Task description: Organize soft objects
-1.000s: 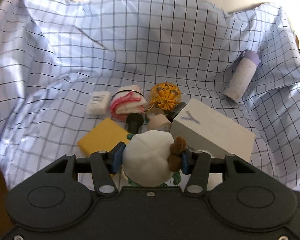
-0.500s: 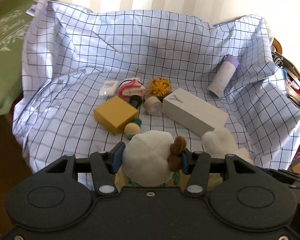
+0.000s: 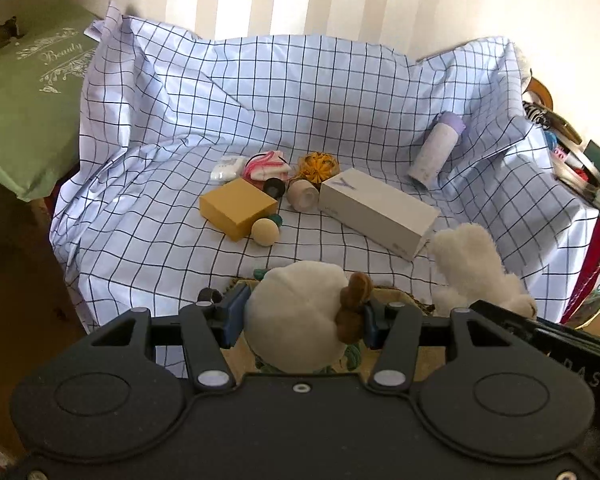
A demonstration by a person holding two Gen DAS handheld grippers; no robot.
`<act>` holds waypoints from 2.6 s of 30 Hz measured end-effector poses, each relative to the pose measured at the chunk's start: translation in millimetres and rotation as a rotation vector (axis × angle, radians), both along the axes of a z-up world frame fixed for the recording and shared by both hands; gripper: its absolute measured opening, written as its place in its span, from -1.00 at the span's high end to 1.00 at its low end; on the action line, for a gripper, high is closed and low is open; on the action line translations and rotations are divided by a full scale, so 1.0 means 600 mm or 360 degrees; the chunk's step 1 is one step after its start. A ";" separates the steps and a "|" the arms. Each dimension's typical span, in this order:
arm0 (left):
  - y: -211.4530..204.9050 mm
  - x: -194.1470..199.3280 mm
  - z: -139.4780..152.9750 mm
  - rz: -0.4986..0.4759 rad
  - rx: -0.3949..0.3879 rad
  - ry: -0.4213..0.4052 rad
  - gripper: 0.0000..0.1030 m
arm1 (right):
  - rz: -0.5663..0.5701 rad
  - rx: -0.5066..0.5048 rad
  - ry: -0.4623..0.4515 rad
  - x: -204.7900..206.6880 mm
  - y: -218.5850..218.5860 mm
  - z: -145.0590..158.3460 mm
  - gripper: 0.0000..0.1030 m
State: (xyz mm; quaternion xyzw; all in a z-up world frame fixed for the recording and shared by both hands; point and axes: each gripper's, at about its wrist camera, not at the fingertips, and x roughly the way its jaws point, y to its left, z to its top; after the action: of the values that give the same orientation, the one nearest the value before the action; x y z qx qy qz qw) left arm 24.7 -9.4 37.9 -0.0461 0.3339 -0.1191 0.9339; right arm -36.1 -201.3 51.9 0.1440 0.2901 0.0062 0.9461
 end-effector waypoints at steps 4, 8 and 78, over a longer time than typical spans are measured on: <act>-0.003 -0.011 -0.006 0.0020 -0.0030 -0.0022 -0.02 | -0.0011 -0.0019 0.0002 -0.010 0.000 -0.009 0.14; -0.008 -0.012 -0.022 0.0048 0.0007 -0.0035 -0.02 | -0.0009 -0.0019 0.0047 -0.008 0.004 -0.022 0.14; -0.007 -0.033 -0.083 0.0184 0.0121 0.0102 -0.59 | -0.0099 -0.0088 0.0168 0.052 0.000 -0.062 0.14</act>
State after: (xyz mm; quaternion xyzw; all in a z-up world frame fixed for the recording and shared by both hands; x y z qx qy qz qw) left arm 4.8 -13.7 -11.7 -0.0336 0.3646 -0.0508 0.9292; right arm -4.7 -201.5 14.5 0.1270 0.3351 -0.0388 0.9328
